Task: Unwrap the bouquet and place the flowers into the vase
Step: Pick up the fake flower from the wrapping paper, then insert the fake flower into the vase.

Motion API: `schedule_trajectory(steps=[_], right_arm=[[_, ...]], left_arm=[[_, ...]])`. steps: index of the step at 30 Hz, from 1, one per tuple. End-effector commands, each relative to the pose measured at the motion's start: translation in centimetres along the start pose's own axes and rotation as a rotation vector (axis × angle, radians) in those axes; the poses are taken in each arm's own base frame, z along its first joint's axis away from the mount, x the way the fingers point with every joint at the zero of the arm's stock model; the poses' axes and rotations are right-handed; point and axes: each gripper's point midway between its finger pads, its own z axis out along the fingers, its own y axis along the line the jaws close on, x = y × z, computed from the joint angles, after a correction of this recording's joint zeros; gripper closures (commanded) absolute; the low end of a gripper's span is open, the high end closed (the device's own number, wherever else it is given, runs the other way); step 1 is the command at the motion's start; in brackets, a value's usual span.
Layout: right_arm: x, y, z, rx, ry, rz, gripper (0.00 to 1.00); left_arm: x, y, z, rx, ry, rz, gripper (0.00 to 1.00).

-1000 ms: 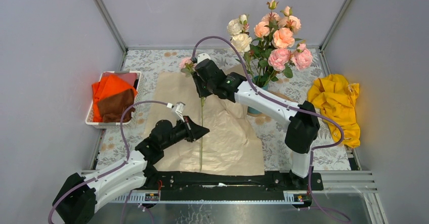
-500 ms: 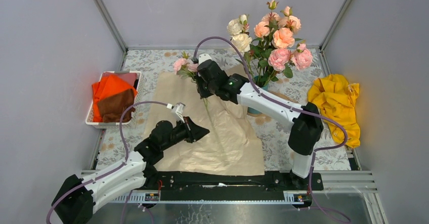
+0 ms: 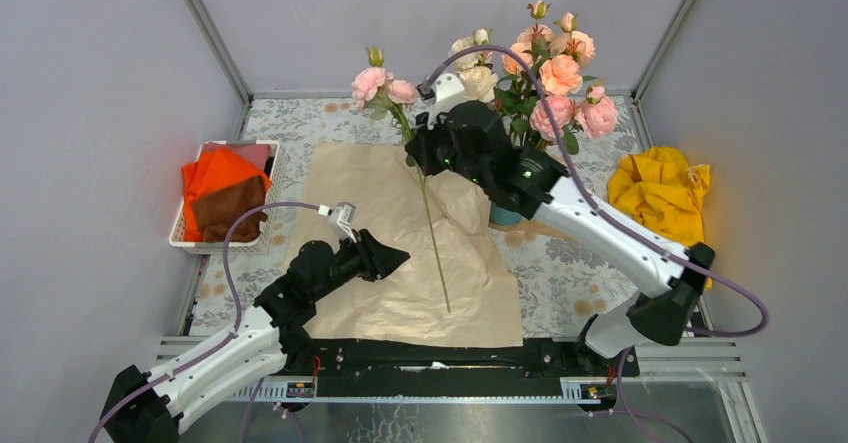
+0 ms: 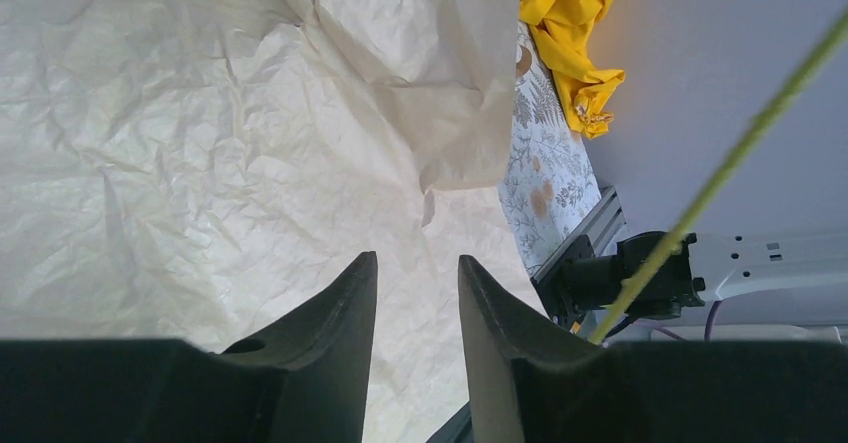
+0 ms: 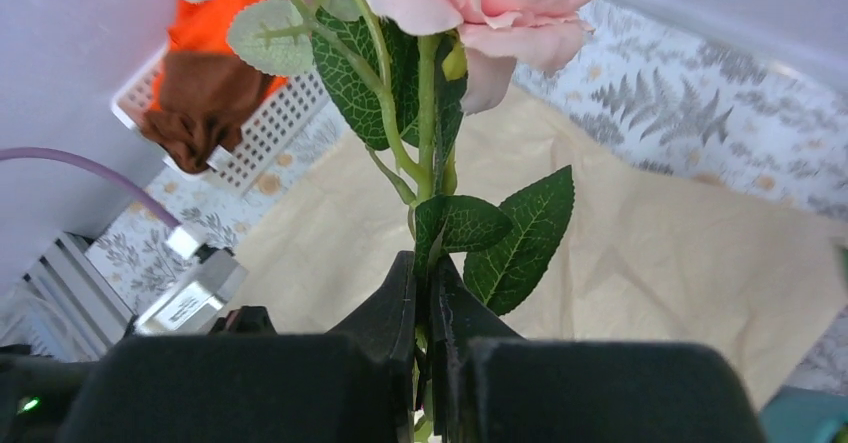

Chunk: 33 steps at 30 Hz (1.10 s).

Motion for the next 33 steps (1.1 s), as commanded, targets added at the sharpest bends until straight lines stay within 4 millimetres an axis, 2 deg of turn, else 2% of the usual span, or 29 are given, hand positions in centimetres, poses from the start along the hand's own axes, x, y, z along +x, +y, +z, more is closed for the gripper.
schedule_trajectory(steps=[1, 5, 13, 19, 25, 33], right_arm=[[-6.8, 0.0, -5.2, -0.037, -0.239, -0.051, 1.0], [-9.7, -1.0, -9.1, -0.007, -0.384, -0.096, 1.0], [-14.7, -5.1, -16.4, 0.194, -0.627, -0.171, 1.0], [-17.2, -8.3, -20.9, 0.388, -0.765, -0.201, 1.0], [-17.8, -10.6, -22.1, 0.563, -0.777, -0.247, 1.0], [-19.4, -11.0, -23.2, 0.641, -0.871, -0.308, 1.0]], left_arm=[[-0.4, -0.1, -0.1, -0.006, -0.017, -0.004, 0.58], [-0.1, 0.2, 0.1, -0.013, -0.012, -0.011, 0.58], [-0.3, -0.2, 0.2, 0.0, -0.012, -0.016, 0.58], [-0.2, -0.3, 0.4, 0.004, -0.006, -0.022, 0.58], [-0.3, -0.2, 0.4, 0.001, -0.009, -0.019, 0.58], [-0.3, -0.3, 0.4, 0.002, -0.009, -0.02, 0.58]])
